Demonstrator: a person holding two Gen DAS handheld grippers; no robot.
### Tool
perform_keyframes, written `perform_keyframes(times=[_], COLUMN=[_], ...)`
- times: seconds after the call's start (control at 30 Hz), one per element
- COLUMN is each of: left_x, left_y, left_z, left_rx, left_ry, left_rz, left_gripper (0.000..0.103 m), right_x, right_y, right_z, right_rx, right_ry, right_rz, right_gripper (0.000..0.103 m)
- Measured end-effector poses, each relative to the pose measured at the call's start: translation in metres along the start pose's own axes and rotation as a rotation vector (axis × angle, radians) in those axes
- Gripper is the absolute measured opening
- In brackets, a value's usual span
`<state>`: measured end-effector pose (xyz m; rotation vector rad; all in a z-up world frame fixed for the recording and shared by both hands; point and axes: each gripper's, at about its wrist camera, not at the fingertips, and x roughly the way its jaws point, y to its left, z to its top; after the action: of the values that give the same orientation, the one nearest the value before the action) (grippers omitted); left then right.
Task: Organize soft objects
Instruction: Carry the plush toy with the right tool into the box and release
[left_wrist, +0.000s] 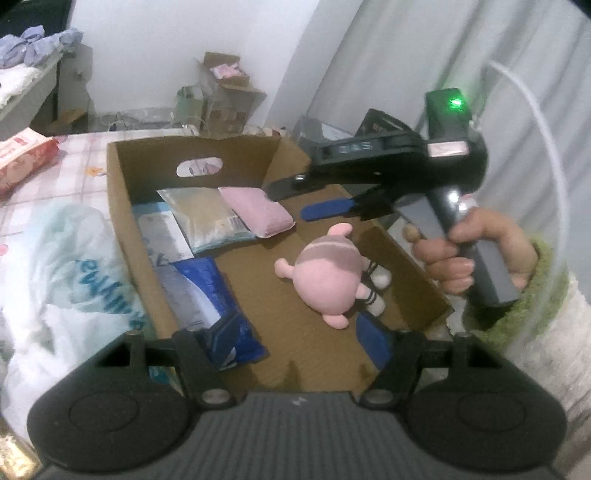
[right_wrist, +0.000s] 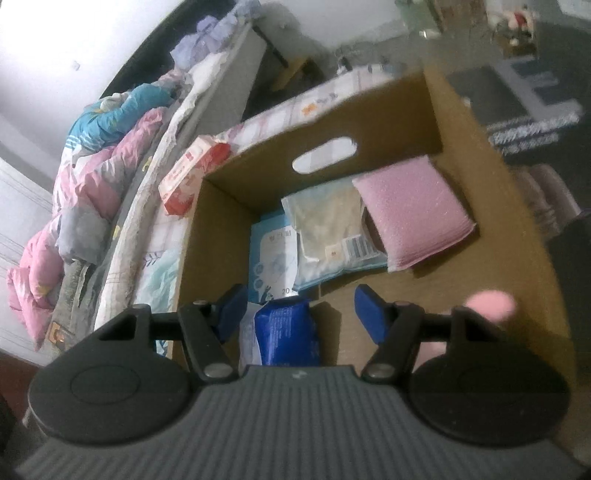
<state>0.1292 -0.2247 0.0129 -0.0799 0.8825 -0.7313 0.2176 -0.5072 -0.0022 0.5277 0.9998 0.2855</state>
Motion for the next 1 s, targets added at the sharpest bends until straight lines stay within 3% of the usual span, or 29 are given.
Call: perform_keyframes(times=[0.2,0.37,0.47,0.7,0.83,1.0], left_x=[-0.033,-0.065,-0.075,-0.099,-0.105,-0.112], left_y=[0.006,0.013,0.023,0.046,0.053,0.059], left_z=[-0.01,-0.023,-0.029,-0.041,-0.044,-0.049], left_rx=[0.01,-0.004,-0.018,-0.07,-0.084,-0.089], left_ry=[-0.064,-0.103,-0.119,-0.159,-0.164,-0.172], left_rz=[0.019,0.054,0.086,0.107,0.097,0.096], left_gripper=[0.071,0.072,0.072,0.072,0.072,0.072], right_x=[-0.038,-0.036,-0.024,0.007,0.023,0.034], right_y=[0.025,0.033,0.04,0.06,0.051,0.039], right_z=[-0.013,-0.022,-0.033,-0.057,-0.051,-0.046], right_rx=[-0.096,-0.153,-0.249,-0.537,-0.491,-0.382], right_ry=[-0.055,-0.041,-0.013,0.093,0.134,0.152], right_rz=[-0.085,-0.18,-0.287,-0.583,-0.615,-0.593], right_gripper=[0.066,0.067,0.068,0.081,0.082,0.085])
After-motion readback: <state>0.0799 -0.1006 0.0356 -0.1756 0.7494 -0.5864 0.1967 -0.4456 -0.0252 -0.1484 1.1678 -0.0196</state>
